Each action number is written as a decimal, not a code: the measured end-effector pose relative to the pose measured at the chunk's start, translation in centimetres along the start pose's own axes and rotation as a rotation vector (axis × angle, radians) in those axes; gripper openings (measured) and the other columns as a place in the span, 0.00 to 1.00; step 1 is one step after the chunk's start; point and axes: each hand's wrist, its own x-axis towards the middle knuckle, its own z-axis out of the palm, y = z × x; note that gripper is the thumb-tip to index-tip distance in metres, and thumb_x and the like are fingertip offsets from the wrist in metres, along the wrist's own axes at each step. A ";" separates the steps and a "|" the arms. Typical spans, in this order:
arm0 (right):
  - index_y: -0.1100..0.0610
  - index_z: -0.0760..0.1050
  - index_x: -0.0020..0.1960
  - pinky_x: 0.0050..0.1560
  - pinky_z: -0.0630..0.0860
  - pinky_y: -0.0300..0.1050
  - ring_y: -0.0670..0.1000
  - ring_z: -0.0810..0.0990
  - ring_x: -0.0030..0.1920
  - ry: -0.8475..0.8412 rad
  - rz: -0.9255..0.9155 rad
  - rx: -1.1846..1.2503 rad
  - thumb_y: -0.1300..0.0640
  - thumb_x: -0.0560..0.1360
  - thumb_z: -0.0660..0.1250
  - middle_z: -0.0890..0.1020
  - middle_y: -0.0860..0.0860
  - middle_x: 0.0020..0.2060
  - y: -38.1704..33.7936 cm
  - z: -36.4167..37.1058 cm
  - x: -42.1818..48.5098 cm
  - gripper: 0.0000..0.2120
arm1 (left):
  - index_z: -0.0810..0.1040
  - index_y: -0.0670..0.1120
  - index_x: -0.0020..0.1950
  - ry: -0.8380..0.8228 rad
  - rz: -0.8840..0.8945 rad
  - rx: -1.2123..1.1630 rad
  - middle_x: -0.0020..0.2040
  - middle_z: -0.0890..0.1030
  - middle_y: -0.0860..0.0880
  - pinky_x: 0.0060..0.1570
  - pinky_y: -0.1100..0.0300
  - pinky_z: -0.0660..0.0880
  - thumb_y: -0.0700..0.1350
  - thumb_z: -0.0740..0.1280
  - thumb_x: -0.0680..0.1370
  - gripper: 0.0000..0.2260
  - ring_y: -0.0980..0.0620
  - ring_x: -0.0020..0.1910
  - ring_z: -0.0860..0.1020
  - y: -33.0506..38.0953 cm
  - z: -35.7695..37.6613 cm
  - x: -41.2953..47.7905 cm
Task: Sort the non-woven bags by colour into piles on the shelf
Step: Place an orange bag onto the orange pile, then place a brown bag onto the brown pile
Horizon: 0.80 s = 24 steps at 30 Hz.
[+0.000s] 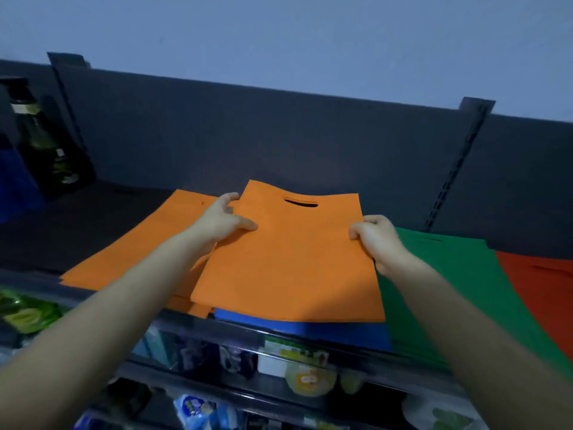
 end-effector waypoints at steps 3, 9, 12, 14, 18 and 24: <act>0.55 0.63 0.36 0.28 0.61 0.40 0.50 0.65 0.28 -0.031 0.018 0.082 0.69 0.65 0.59 0.66 0.51 0.29 -0.9 5.7 0.3 0.10 | 0.60 0.51 0.76 0.013 0.025 0.001 0.66 0.69 0.49 0.47 0.56 0.72 0.41 0.76 0.71 0.38 0.49 0.55 0.74 -2.3 -5.4 1.9; 0.54 0.69 0.54 0.31 0.67 0.42 0.52 0.72 0.34 -0.025 0.003 -0.114 0.66 0.71 0.63 0.74 0.52 0.34 -2.3 16.6 1.0 0.14 | 0.60 0.52 0.77 -0.056 0.088 0.306 0.69 0.69 0.50 0.56 0.56 0.69 0.47 0.79 0.68 0.43 0.49 0.63 0.72 -5.2 -15.5 6.0; 0.55 0.71 0.59 0.37 0.75 0.45 0.53 0.77 0.40 0.005 -0.043 -0.427 0.61 0.72 0.65 0.78 0.52 0.40 -1.4 20.1 1.0 0.16 | 0.57 0.49 0.78 -0.168 0.107 0.692 0.73 0.64 0.47 0.65 0.54 0.65 0.55 0.78 0.66 0.47 0.47 0.71 0.65 -6.5 -18.0 7.2; 0.58 0.71 0.63 0.57 0.71 0.52 0.57 0.75 0.59 -0.017 -0.107 -0.980 0.51 0.75 0.63 0.77 0.56 0.56 -0.6 21.3 0.7 0.19 | 0.59 0.51 0.77 -0.184 0.120 1.023 0.75 0.61 0.47 0.69 0.49 0.59 0.64 0.73 0.68 0.43 0.44 0.72 0.62 -7.5 -18.3 7.6; 0.58 0.62 0.74 0.74 0.43 0.60 0.57 0.43 0.78 -0.143 -0.173 -1.396 0.35 0.79 0.49 0.49 0.56 0.78 0.2 22.0 0.1 0.34 | 0.62 0.56 0.75 -0.217 0.172 1.302 0.76 0.61 0.50 0.68 0.45 0.52 0.70 0.60 0.72 0.35 0.44 0.73 0.58 -8.6 -18.4 8.0; 0.50 0.43 0.79 0.74 0.38 0.61 0.56 0.38 0.78 -0.163 -0.098 -1.290 0.19 0.64 0.49 0.43 0.52 0.79 -0.6 19.3 -1.0 0.54 | 0.73 0.49 0.66 -0.096 0.368 1.343 0.65 0.74 0.46 0.65 0.46 0.61 0.70 0.49 0.76 0.33 0.44 0.64 0.69 -6.4 -15.9 6.5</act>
